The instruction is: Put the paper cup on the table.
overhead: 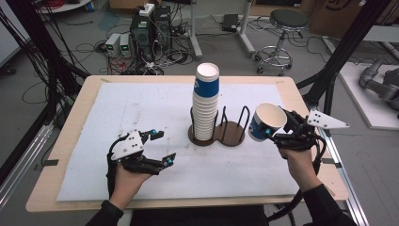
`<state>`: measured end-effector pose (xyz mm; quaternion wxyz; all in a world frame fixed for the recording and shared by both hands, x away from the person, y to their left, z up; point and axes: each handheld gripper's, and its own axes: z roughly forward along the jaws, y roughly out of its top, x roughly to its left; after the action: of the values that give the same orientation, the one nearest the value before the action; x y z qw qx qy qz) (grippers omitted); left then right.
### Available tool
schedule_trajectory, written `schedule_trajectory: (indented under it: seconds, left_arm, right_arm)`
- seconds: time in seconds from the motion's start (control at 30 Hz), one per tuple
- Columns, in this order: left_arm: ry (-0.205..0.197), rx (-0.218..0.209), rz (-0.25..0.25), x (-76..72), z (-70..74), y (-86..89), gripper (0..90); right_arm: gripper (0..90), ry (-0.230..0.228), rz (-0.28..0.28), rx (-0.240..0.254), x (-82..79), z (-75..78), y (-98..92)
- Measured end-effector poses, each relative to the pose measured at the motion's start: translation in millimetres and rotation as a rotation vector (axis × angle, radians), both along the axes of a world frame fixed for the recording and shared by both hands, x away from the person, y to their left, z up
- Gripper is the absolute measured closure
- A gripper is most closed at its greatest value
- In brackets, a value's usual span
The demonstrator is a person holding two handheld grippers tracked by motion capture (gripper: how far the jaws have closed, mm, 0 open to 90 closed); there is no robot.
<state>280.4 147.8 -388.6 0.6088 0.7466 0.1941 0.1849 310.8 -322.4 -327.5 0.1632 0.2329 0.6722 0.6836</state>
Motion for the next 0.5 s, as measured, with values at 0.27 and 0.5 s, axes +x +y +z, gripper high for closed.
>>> schedule_trajectory:
  seconds: [0.27,0.5]
  left_arm:
    - [0.003,0.005,0.001,0.1,-0.7,0.2,16.4]
    - [0.006,0.004,0.001,-0.2,-1.2,0.3,16.5]
  right_arm:
    - [20.4,0.006,-0.101,-0.037,6.5,-5.3,-15.4]
    - [20.4,0.004,-0.174,-0.065,13.8,-10.6,-27.0]
